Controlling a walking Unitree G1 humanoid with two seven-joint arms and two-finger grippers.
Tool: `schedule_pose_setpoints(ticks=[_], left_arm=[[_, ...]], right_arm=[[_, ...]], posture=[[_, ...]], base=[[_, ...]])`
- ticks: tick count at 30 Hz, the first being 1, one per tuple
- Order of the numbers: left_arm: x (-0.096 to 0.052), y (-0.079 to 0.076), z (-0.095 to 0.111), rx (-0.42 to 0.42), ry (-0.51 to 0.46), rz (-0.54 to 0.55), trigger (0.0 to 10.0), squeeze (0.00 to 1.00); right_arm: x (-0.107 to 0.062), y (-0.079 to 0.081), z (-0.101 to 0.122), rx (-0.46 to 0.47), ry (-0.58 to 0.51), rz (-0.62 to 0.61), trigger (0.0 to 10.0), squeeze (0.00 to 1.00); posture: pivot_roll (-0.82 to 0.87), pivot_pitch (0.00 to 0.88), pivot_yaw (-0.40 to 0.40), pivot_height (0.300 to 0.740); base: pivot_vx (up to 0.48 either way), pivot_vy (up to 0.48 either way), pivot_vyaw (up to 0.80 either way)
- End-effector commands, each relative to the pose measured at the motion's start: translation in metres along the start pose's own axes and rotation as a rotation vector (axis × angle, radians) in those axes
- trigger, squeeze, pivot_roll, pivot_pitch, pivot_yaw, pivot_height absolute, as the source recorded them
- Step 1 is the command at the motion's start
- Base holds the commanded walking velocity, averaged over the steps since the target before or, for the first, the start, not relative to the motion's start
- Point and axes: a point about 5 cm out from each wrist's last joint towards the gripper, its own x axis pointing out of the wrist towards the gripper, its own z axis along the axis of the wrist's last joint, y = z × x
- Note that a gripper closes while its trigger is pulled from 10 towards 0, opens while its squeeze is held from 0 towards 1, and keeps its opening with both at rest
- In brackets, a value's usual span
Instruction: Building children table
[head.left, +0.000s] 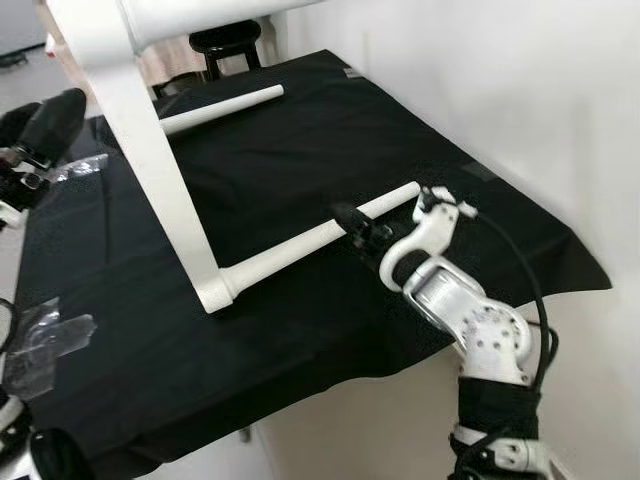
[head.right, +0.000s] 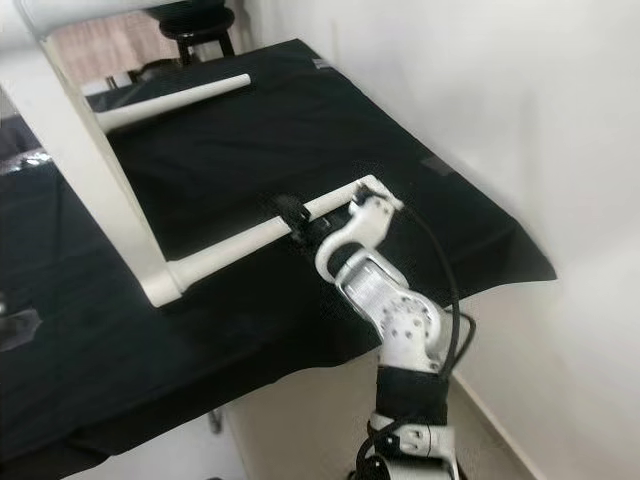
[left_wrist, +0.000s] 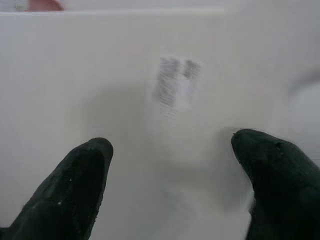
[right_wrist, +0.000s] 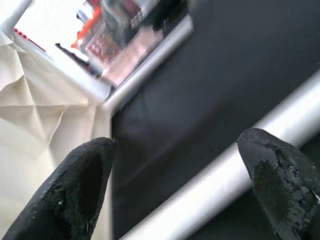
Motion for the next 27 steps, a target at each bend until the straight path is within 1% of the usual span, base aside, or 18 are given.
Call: schedule_pose_setpoints(ticks=[1,3,6,8,10,11,12,14,15,18,20,22,23,24,25,27], left_arm=[[0.002,-0.012,-0.014,0.015,0.055,-0.034,10.0,0.0],[0.002,-0.02,-0.021,-0.001,0.047,-0.018,10.0,0.0],[0.002,-0.025,-0.025,-0.023,0.041,-0.01,10.0,0.0],[-0.005,-0.031,-0.034,0.032,0.108,-0.001,10.0,0.0],[-0.022,-0.029,-0.053,0.02,0.194,0.058,10.0,0.0],[-0.032,-0.028,-0.061,-0.004,0.223,0.092,10.0,0.0],[-0.032,-0.028,-0.061,-0.004,0.223,0.092,10.0,0.0],[-0.047,-0.026,-0.074,-0.034,0.256,0.167,10.0,0.0],[-0.052,-0.026,-0.078,-0.043,0.263,0.194,10.0,0.0],[-0.056,-0.028,-0.084,-0.038,0.279,0.211,10.0,0.0],[-0.063,-0.038,-0.097,-0.065,0.307,0.24,10.0,0.0],[-0.067,-0.045,-0.105,-0.082,0.323,0.261,10.0,0.0],[-0.067,-0.045,-0.105,-0.082,0.323,0.261,10.0,0.0],[-0.07,-0.051,-0.11,-0.081,0.335,0.268,10.0,0.0],[-0.07,-0.051,-0.11,-0.081,0.335,0.268,10.0,0.0],[-0.071,-0.057,-0.115,-0.077,0.349,0.257,10.0,0.0]], right_arm=[[0.004,0.007,0.001,-0.102,-0.06,0.001,10.0,0.0],[0.003,0.011,0.005,-0.11,-0.11,0.02,10.0,0.0],[0.004,0.014,0.006,-0.121,-0.123,0.049,10.0,0.0],[0.001,0.018,0.001,-0.147,-0.136,0.1,10.0,0.0],[-0.004,0.019,-0.014,-0.201,-0.112,0.147,10.0,0.0],[-0.005,0.017,-0.022,-0.206,-0.093,0.154,10.0,0.0],[-0.005,0.017,-0.022,-0.206,-0.093,0.154,10.0,0.0],[-0.007,0.012,-0.034,-0.202,-0.07,0.152,10.0,0.0],[-0.007,0.011,-0.038,-0.201,-0.068,0.15,10.0,0.0],[-0.008,0.008,-0.041,-0.214,-0.065,0.147,10.0,0.0],[-0.009,0.0,-0.046,-0.256,-0.06,0.131,10.0,0.0],[-0.009,-0.006,-0.046,-0.286,-0.057,0.117,10.0,0.0],[-0.009,-0.006,-0.046,-0.286,-0.057,0.117,10.0,0.0],[-0.009,-0.01,-0.045,-0.299,-0.061,0.111,10.0,0.0],[-0.009,-0.01,-0.045,-0.299,-0.061,0.111,10.0,0.0],[-0.008,-0.015,-0.042,-0.311,-0.073,0.102,10.0,0.0]], posture=[[-0.04,0.074,0.137,0.74],[-0.04,0.066,0.144,0.74],[-0.03,0.067,0.146,0.74],[-0.01,0.083,0.157,0.74],[-0.01,0.071,0.164,0.74],[0.0,0.081,0.166,0.74],[0.0,0.081,0.166,0.74],[0.01,0.072,0.174,0.74],[0.01,0.069,0.175,0.74],[0.02,0.071,0.175,0.74],[0.02,0.068,0.169,0.74],[0.02,0.071,0.168,0.74],[0.02,0.071,0.168,0.74],[0.02,0.076,0.166,0.74],[0.02,0.076,0.166,0.74],[0.02,0.079,0.159,0.74]], base=[[0.0,0.0,0.0],[0.0,0.0,0.0],[0.0,0.0,0.0],[0.0,0.0,0.0],[0.0,0.0,0.0],[0.0,0.0,0.0],[0.0,0.0,0.0],[0.0,0.0,0.0],[0.0,0.0,0.0],[0.0,0.0,0.0],[0.0,0.0,0.0],[0.0,0.0,0.0],[0.0,0.0,0.0],[0.0,0.0,0.0],[0.0,0.0,0.0],[0.0,0.0,0.0]])
